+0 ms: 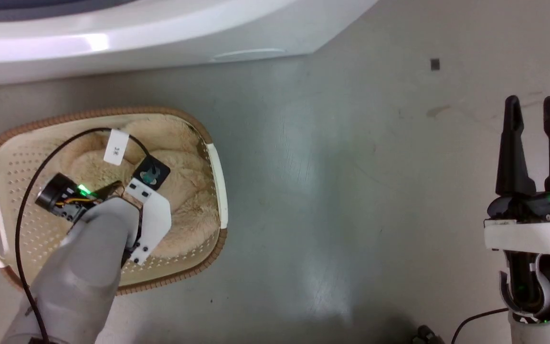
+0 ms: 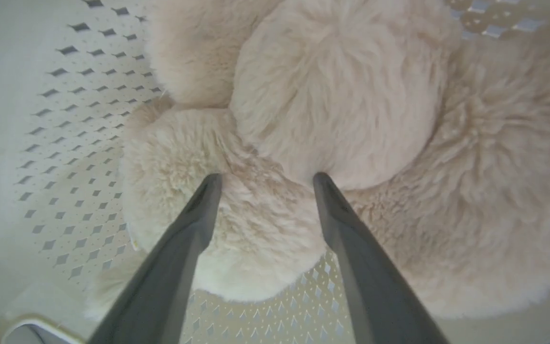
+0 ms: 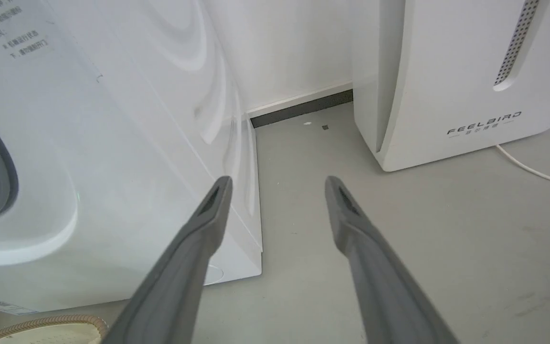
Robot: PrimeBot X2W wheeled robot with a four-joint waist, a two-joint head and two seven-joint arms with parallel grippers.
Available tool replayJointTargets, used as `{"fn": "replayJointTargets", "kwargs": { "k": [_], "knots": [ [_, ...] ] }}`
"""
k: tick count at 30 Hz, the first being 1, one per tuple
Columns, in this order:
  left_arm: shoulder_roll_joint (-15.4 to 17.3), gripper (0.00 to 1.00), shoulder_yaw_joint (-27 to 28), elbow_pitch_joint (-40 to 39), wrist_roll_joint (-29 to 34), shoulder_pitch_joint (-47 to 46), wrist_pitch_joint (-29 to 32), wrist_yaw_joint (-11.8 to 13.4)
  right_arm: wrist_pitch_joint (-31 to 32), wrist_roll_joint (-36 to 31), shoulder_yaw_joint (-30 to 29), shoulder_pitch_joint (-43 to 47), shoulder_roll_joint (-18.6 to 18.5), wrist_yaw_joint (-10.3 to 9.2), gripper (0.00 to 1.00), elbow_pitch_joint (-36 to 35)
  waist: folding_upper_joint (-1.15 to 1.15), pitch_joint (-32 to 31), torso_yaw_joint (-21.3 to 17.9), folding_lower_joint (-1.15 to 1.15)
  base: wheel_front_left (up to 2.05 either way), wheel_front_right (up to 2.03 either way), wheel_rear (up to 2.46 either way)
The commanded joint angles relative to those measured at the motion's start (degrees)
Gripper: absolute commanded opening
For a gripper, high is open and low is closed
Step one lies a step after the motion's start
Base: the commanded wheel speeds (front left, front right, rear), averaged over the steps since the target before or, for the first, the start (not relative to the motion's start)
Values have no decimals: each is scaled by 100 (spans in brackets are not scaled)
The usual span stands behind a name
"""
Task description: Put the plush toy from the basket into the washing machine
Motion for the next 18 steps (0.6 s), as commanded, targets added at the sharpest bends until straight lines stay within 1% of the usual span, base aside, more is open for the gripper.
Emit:
{"fn": "replayJointTargets", "kwargs": {
  "k": [1,2,15,16,17,18],
  "knots": [
    [43,100,-85,164,-5,-203,46,31,-61,78,-33,-157,-2,-3,100,-62,0,176,-16,0,0,0,0],
    [48,100,-173,339,-19,-379,61,56,-97,127,-49,-220,-2,-3,100,-90,0,340,-19,0,0,0,0],
    [58,100,-503,1104,-166,-1017,55,189,-252,335,-132,-489,-2,-4,100,-176,0,933,-11,0,0,0,0],
    [55,86,-536,1163,-174,-1055,76,187,-264,347,-138,-509,-2,-4,100,-175,0,960,-10,0,0,0,0],
    [54,38,-574,1222,-177,-1099,55,187,-276,361,-143,-530,-2,-4,100,-178,0,987,-12,0,0,0,0],
    [50,0,-601,1281,-191,-1142,23,192,-288,376,-150,-552,-2,-4,100,-183,0,1007,-13,0,0,0,0]
  ]
}}
